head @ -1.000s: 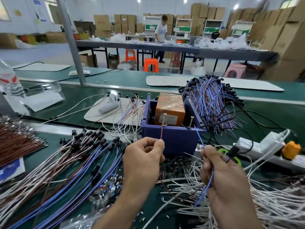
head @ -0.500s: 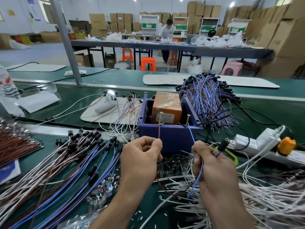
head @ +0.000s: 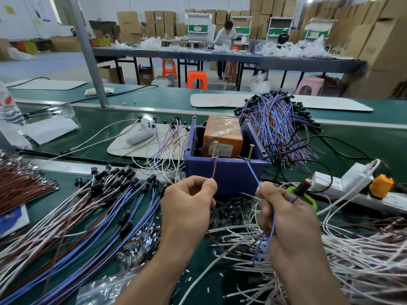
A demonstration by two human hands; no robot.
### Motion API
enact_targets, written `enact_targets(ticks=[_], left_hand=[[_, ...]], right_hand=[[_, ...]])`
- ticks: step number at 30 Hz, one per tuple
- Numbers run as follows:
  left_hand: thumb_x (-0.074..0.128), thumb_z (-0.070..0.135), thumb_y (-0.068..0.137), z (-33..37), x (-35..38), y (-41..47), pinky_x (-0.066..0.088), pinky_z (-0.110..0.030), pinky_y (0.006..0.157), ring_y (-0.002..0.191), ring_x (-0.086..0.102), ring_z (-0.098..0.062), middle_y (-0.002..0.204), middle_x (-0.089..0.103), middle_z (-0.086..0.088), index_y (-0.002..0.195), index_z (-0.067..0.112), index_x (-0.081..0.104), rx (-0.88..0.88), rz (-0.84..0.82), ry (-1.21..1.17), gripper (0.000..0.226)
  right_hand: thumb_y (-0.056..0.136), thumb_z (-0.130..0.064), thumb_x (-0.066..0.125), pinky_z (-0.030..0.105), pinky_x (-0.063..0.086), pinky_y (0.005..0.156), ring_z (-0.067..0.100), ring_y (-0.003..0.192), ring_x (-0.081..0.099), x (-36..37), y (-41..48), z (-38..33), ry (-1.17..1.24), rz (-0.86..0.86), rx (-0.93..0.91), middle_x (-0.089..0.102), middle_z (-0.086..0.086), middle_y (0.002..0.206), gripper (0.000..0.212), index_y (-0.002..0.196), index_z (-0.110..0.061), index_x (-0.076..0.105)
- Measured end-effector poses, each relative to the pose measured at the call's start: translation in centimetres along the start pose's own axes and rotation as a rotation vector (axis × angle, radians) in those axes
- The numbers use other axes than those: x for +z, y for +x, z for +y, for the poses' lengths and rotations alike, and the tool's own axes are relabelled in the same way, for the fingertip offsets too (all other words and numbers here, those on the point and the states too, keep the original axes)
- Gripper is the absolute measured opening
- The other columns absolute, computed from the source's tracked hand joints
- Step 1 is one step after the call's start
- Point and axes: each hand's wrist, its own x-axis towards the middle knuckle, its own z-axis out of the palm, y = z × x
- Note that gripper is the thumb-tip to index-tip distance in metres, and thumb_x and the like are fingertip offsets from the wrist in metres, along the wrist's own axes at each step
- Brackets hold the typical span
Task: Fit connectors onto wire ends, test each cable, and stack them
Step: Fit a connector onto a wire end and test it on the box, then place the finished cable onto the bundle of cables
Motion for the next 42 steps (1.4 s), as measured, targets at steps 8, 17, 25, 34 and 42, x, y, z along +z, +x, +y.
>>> enact_targets(ticks=[8,17,25,34,42], left_hand=[[0.078,0.013,0.085,0.7,0.5,-1.0,0.050,-0.013,0.060,0.059,0.062,0.000,0.071,0.075,0.002,0.074,0.019,0.084,-0.193,-0.217,-0.269,0.014],[0.071,0.020,0.091,0.3,-0.1,-1.1,0.040,-0.023,0.059,0.053,0.049,-0.009,0.059,0.061,0.002,0.063,0.018,0.079,-0.342,-0.221,-0.308,0.029],[0.062,0.019,0.086,1.6,-2.5,-0.3,0.023,-0.022,0.040,0.037,0.028,-0.012,0.045,0.039,0.002,0.052,0.017,0.056,-0.257,-0.004,0.015,0.035],[0.071,0.021,0.094,4.9,-1.1,-4.9,0.045,-0.018,0.045,0.048,0.059,-0.012,0.061,0.071,-0.007,0.069,0.012,0.080,-0.099,-0.686,0.268,0.029],[0.075,0.029,0.090,4.7,5.8,-11.0,0.056,-0.023,0.050,0.048,0.067,-0.010,0.060,0.074,0.000,0.063,0.016,0.076,0.068,-0.897,0.572,0.030]], right_hand=[[0.095,-0.010,0.067,0.020,0.033,0.039,0.011,0.039,0.039,0.4,-1.2,0.5,-0.126,-0.173,0.122,0.049,0.003,0.048,0.022,0.073,-0.007,0.067],[0.097,-0.014,0.064,0.018,0.026,0.037,0.006,0.033,0.033,0.6,-2.1,0.3,-0.246,-0.246,0.178,0.055,0.006,0.052,0.022,0.076,-0.007,0.067],[0.099,-0.009,0.045,0.025,0.016,0.043,0.010,0.039,0.023,-1.1,-3.4,-3.7,-0.234,-0.293,0.210,0.059,0.016,0.065,0.029,0.090,0.004,0.069],[0.108,-0.016,0.040,0.025,0.042,0.038,0.019,0.039,0.054,-10.3,-7.5,-9.3,-0.641,-0.172,0.133,0.068,0.022,0.066,0.036,0.098,0.005,0.067],[0.095,-0.047,0.046,0.040,0.056,0.076,0.031,0.072,0.070,-18.7,-9.5,-13.8,-1.557,0.353,-0.171,0.074,0.009,0.073,0.049,0.074,-0.012,0.073]])
